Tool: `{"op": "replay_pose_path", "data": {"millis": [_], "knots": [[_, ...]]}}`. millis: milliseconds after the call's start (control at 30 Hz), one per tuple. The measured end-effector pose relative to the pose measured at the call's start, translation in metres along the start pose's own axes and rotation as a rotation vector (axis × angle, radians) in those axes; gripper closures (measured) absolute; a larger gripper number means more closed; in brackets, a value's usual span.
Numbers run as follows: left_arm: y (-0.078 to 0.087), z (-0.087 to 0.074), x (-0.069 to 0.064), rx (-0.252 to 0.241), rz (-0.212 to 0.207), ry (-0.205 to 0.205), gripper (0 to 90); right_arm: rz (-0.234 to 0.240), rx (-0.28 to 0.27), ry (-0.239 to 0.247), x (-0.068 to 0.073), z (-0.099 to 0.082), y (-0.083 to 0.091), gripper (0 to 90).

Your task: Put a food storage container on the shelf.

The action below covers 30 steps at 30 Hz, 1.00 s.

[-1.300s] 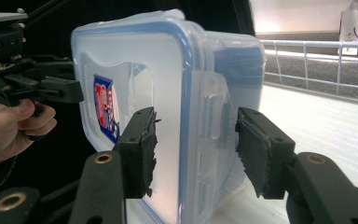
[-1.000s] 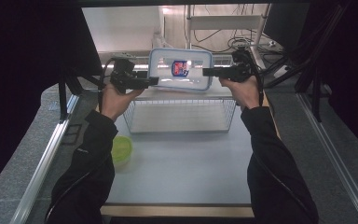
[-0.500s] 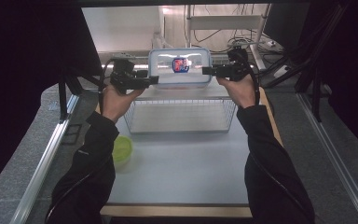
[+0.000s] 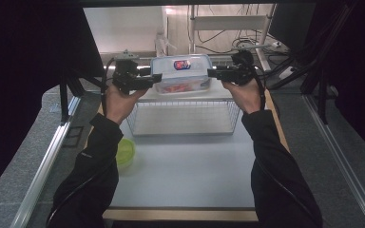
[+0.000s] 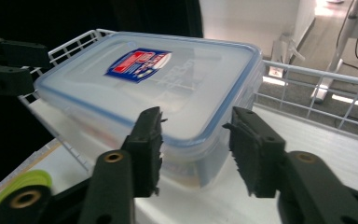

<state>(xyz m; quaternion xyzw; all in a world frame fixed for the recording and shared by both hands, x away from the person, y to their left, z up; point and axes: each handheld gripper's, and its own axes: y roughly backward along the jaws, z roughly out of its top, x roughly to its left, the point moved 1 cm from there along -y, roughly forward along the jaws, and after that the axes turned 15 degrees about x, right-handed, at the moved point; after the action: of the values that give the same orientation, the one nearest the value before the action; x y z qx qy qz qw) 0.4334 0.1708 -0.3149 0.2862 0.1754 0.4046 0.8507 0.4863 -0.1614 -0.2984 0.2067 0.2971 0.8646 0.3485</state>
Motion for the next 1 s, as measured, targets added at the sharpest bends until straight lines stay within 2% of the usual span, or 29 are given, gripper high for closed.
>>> {"op": "replay_pose_path", "data": {"millis": [67, 100, 167, 233, 267, 333, 433, 533, 600, 667, 700, 833, 1000], "knots": [[0.005, -0.009, -0.003, -0.003, 0.005, -0.002, 58.5, 0.003, -0.008, 0.02, 0.004, -0.007, 0.006, 69.3], [0.006, -0.014, -0.005, -0.003, 0.0, -0.005, 65.8, 0.007, -0.013, 0.029, 0.006, -0.011, 0.008, 74.4], [0.006, -0.022, -0.007, -0.008, -0.049, -0.007, 78.2, 0.03, -0.012, 0.048, 0.009, -0.019, 0.008, 81.4], [-0.001, -0.025, -0.01, 0.005, -0.082, -0.012, 83.6, 0.038, 0.013, 0.07, 0.013, -0.023, 0.002, 84.8], [-0.005, -0.025, -0.011, 0.02, -0.082, -0.023, 84.3, 0.03, 0.024, 0.082, 0.014, -0.024, -0.003, 85.6], [-0.013, -0.023, -0.012, 0.044, -0.046, -0.034, 84.2, 0.021, 0.036, 0.091, 0.015, -0.025, -0.011, 86.1], [-0.02, -0.018, -0.01, 0.05, -0.022, -0.026, 83.9, 0.02, 0.049, 0.087, 0.016, -0.024, -0.019, 87.3], [-0.025, -0.014, -0.009, 0.055, -0.01, -0.023, 83.8, 0.029, 0.059, 0.097, 0.016, -0.022, -0.024, 88.6], [-0.027, -0.013, -0.008, 0.062, -0.009, -0.022, 83.8, -0.016, 0.061, 0.108, 0.017, -0.023, -0.026, 88.2], [-0.028, -0.013, -0.01, 0.062, -0.005, -0.025, 82.8, 0.005, 0.059, 0.092, 0.016, -0.023, -0.028, 88.2], [-0.028, -0.014, -0.011, 0.066, -0.005, -0.03, 82.3, 0.008, 0.056, 0.089, 0.016, -0.023, -0.029, 87.9], [-0.023, -0.022, -0.014, 0.054, -0.05, -0.044, 76.7, 0.015, 0.057, 0.107, 0.019, -0.027, -0.026, 84.0], [-0.018, -0.035, -0.02, 0.055, -0.064, -0.056, 60.5, 0.035, 0.049, 0.122, 0.024, -0.037, -0.019, 69.2]]}}
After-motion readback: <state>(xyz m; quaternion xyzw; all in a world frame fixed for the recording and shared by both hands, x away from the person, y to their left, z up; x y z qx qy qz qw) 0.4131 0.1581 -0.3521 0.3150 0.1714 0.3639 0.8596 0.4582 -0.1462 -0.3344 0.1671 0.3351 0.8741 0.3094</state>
